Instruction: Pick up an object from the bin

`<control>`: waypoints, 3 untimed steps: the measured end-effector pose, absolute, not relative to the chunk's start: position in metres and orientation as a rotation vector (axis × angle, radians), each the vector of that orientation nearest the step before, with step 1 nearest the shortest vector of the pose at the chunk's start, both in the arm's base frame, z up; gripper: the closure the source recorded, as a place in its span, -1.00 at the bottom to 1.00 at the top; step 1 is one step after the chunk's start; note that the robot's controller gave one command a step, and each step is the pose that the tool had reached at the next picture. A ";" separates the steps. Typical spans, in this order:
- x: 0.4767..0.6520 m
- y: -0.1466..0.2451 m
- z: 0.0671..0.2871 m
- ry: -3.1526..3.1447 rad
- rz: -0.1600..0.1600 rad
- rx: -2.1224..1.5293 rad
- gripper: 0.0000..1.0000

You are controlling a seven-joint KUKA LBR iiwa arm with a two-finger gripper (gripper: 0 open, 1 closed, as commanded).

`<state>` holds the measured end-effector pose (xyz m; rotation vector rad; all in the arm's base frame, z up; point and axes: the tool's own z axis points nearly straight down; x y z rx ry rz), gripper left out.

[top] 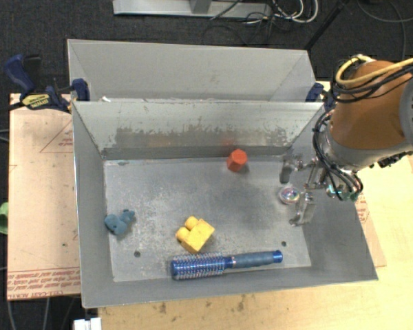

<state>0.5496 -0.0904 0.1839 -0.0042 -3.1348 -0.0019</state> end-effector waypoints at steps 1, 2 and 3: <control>0.596 -0.145 0.066 -3.138 -0.001 -0.122 -1.00; 0.594 -0.152 0.070 -3.143 0.000 -0.047 -1.00; 0.595 -0.152 0.069 -3.144 0.000 -0.046 -1.00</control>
Offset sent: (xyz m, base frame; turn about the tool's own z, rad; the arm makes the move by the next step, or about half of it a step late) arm 0.0466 -0.0534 -0.1139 0.0708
